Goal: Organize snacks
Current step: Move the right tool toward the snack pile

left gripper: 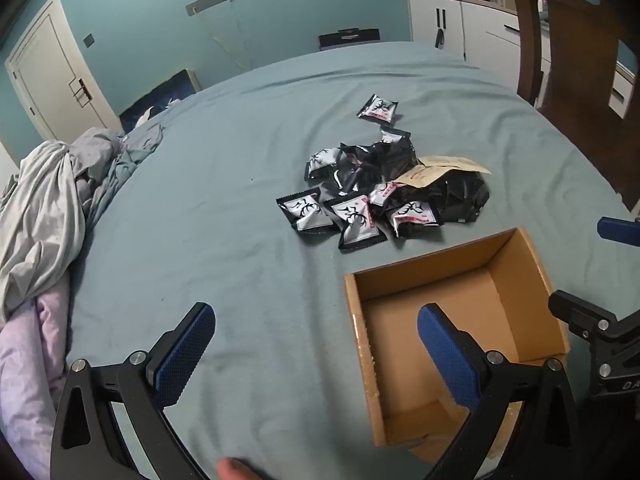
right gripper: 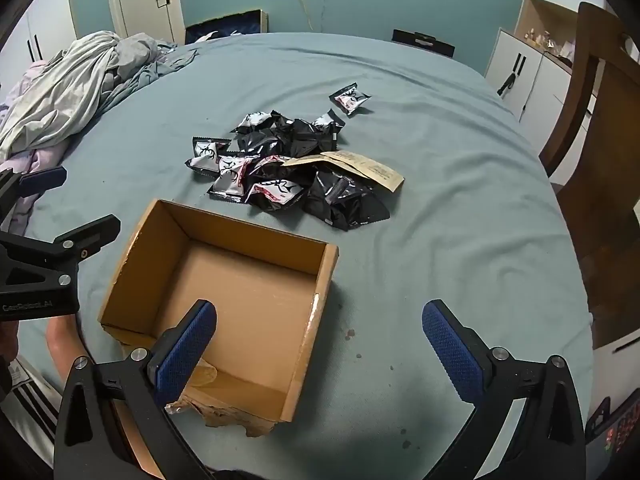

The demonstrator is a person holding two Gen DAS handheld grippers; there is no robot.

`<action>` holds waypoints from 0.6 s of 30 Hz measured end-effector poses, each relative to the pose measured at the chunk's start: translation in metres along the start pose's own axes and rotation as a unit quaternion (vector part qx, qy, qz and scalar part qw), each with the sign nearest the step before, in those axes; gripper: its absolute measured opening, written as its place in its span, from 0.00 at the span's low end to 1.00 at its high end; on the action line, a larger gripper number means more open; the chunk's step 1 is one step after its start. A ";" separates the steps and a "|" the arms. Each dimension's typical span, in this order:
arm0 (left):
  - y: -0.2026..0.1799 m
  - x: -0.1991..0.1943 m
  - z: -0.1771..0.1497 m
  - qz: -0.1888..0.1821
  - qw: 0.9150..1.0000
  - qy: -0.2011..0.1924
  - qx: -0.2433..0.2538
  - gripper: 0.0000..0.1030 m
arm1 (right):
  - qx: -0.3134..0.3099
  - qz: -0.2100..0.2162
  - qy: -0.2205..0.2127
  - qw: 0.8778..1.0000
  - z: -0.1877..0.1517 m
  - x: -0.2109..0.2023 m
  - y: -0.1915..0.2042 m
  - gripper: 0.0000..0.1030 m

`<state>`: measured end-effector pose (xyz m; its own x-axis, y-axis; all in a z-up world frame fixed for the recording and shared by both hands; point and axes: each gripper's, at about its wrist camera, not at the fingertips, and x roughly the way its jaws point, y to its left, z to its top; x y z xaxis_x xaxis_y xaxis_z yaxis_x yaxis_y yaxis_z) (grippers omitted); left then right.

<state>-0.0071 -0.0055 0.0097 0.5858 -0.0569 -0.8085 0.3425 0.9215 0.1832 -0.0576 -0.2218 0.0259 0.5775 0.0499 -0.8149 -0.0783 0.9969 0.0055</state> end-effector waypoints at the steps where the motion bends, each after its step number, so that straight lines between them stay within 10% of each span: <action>1: -0.001 -0.001 0.000 -0.001 1.000 0.000 0.001 1.00 | 0.001 0.001 0.000 1.000 0.000 0.000 0.000 1.00; 18: 0.007 0.004 0.004 -0.013 1.000 0.016 -0.018 1.00 | 0.033 -0.002 0.016 0.999 0.015 0.018 -0.015 1.00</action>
<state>0.0005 -0.0005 0.0101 0.5523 -0.0688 -0.8308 0.3295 0.9334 0.1418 -0.0343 -0.2351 0.0200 0.5512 0.0440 -0.8332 -0.0209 0.9990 0.0390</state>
